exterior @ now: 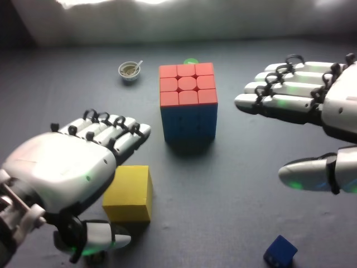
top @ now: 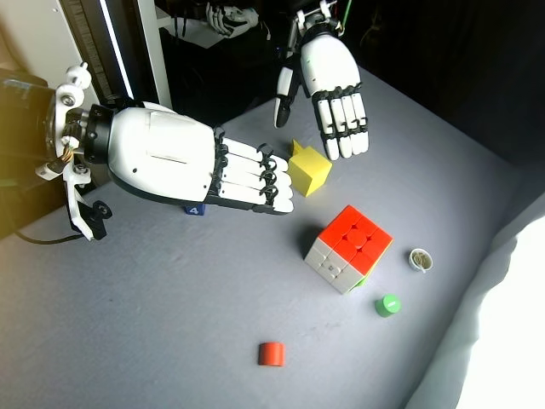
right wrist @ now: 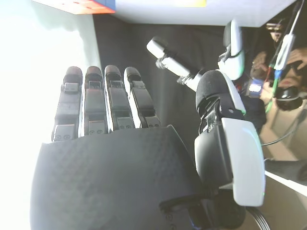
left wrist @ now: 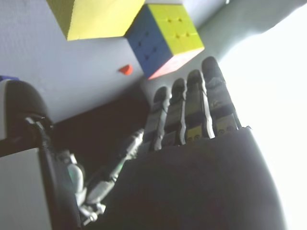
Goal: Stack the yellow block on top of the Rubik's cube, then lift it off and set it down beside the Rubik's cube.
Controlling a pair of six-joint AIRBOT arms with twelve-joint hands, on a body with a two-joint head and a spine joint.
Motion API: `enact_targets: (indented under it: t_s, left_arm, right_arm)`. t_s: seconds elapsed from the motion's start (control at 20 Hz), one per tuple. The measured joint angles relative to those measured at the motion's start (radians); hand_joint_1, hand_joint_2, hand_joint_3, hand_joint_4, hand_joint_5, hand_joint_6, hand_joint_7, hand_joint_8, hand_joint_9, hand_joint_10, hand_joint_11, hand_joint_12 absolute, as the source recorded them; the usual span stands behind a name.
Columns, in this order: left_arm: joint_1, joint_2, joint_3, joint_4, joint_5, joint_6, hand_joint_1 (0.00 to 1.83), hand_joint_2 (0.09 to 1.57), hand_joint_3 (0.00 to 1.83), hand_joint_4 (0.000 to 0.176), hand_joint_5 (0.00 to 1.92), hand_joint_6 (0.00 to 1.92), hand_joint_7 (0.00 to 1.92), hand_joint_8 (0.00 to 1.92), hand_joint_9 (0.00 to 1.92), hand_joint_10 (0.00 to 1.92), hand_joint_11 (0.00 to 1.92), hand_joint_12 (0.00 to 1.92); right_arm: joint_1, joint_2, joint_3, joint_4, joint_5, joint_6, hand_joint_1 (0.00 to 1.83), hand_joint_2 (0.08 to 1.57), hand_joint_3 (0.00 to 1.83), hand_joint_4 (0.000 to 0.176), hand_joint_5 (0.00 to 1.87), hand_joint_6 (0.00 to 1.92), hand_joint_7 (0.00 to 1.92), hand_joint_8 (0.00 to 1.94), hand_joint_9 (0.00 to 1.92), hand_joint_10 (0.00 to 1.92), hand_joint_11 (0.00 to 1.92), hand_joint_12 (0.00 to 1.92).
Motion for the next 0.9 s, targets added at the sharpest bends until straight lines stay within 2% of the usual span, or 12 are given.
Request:
enact_targets:
  t_s: [0.1,0.35,0.4,0.55,0.7,0.9]
  left_arm:
    - [0.007,-0.028,0.0,-0.024,-0.016,0.013,0.88,0.95,0.0,0.0,0.0,0.0,0.0,0.0,0.0,0.0,0.0,0.39]
    - [0.025,-0.089,0.013,-0.034,-0.034,0.034,0.92,0.96,0.0,0.0,0.0,0.0,0.0,0.0,0.0,0.0,0.0,0.35]
    - [0.028,-0.096,0.019,-0.036,-0.039,0.034,0.89,0.94,0.0,0.0,0.0,0.0,0.0,0.0,0.0,0.0,0.0,0.44]
    - [0.037,-0.111,0.04,-0.027,-0.043,0.035,0.91,0.92,0.0,0.0,0.0,0.0,0.0,0.0,0.02,0.0,0.0,0.52]
    - [0.043,-0.128,0.065,-0.012,-0.046,0.035,0.89,0.92,0.0,0.0,0.0,0.0,0.0,0.0,0.0,0.0,0.0,0.45]
    - [0.043,-0.154,0.093,-0.01,-0.045,0.035,0.97,0.91,0.0,0.0,0.0,0.0,0.0,0.0,0.0,0.0,0.0,0.36]
  right_arm:
    - [0.0,0.017,0.007,0.015,-0.013,0.0,0.0,1.27,0.01,0.0,0.0,0.0,0.0,0.0,0.0,0.0,0.0,0.0]
    - [-0.008,0.063,0.024,0.018,-0.011,-0.022,0.0,1.25,0.0,0.0,0.02,0.01,0.02,0.01,0.0,0.0,0.0,0.0]
    - [-0.008,0.073,0.024,0.014,-0.012,-0.023,0.0,1.24,0.0,0.0,0.01,0.0,0.01,0.0,0.0,0.0,0.0,0.0]
    - [-0.008,0.096,0.024,0.014,-0.019,-0.04,0.0,1.24,0.0,0.0,0.0,0.0,0.0,0.0,0.0,0.0,0.0,0.0]
    - [-0.016,0.098,0.024,0.013,-0.034,-0.045,0.0,1.24,0.0,0.0,0.02,0.01,0.02,0.01,0.0,0.0,0.0,0.0]
    - [-0.003,0.097,0.023,0.012,-0.033,-0.045,0.0,1.26,0.01,0.0,0.06,0.02,0.06,0.02,0.02,0.01,0.0,0.0]
